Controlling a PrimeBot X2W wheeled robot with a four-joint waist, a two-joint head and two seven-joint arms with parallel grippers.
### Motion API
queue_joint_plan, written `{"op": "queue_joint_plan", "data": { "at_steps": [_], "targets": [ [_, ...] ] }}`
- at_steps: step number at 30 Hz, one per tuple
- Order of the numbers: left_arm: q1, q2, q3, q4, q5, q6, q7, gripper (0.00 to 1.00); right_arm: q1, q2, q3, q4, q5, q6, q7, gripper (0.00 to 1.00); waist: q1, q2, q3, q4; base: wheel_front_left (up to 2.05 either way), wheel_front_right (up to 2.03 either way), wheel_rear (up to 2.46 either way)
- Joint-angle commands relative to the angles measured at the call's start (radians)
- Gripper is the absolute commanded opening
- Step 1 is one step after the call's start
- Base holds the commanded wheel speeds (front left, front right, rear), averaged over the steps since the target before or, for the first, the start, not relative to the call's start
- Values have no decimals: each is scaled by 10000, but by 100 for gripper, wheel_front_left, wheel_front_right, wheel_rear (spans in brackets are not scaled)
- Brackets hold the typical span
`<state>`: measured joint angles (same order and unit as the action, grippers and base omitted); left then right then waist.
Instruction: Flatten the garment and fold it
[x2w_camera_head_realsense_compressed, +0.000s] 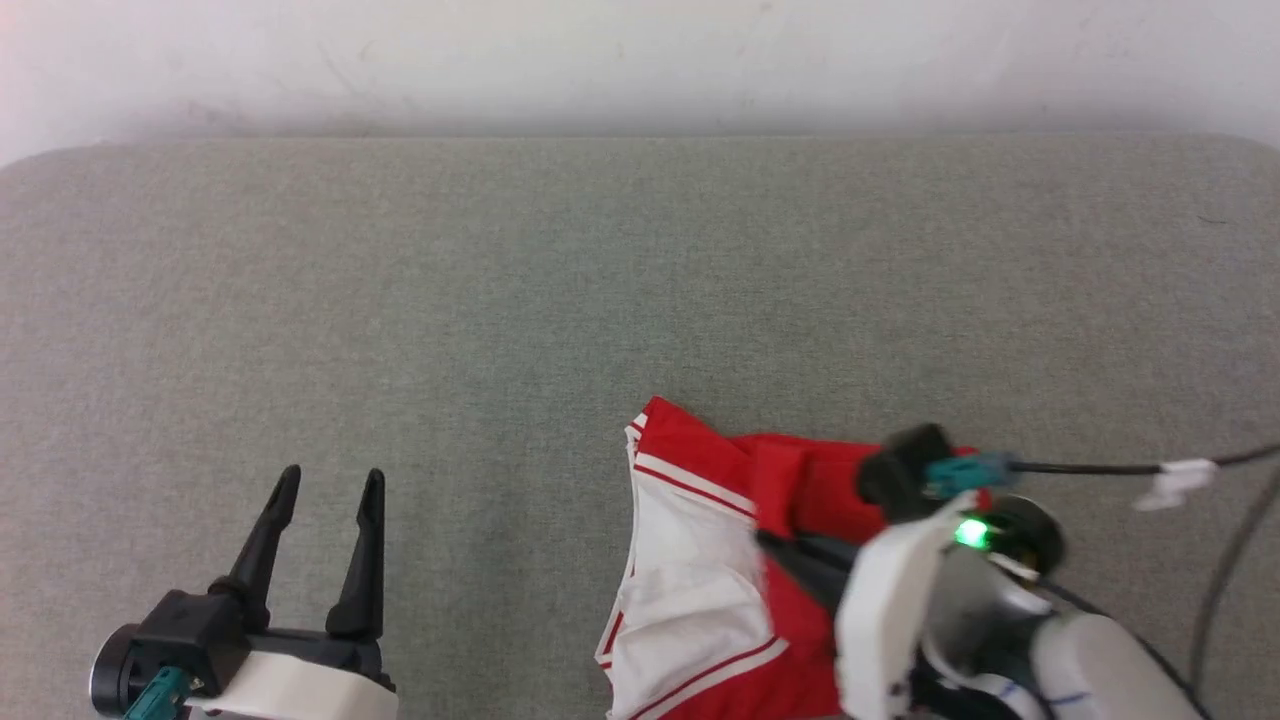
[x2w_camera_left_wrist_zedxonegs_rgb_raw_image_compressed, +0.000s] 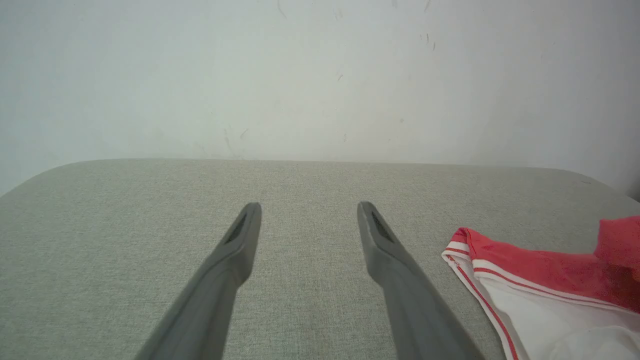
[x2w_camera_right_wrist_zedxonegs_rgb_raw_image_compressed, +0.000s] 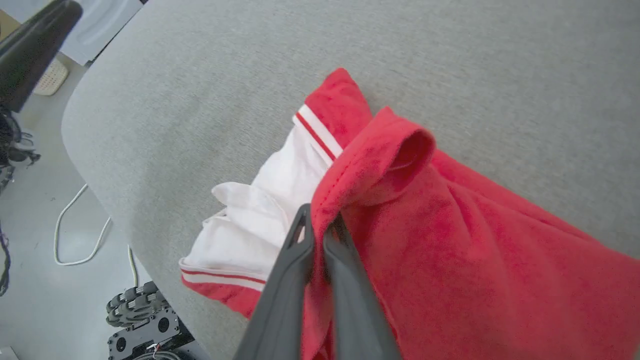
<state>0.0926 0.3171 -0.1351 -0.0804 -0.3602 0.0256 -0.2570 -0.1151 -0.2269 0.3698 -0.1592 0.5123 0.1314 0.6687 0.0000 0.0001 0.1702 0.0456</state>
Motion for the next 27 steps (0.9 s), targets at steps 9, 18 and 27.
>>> {"op": "queue_joint_plan", "data": {
  "at_steps": [9, 18, 27],
  "targets": [
    [-252, -237, -40, 262, -111, -209, -47, 100, -2079, 1083, 2064, 1747, -77, -7, -231, 0, 0, -1, 117, 265, 0, 0, 0],
    [-463, -479, -120, 534, -98, -377, -47, 100, -2730, 1649, 1988, 4456, -1372, -7, -106, 0, 0, -1, 214, 510, 0, 0, 0],
    [-420, -656, -127, 818, -32, -454, -47, 100, -2853, 1762, 1743, 4606, -1150, -7, 82, 100, 0, -1, -81, 462, 0, 0, 0]
  ]
}}
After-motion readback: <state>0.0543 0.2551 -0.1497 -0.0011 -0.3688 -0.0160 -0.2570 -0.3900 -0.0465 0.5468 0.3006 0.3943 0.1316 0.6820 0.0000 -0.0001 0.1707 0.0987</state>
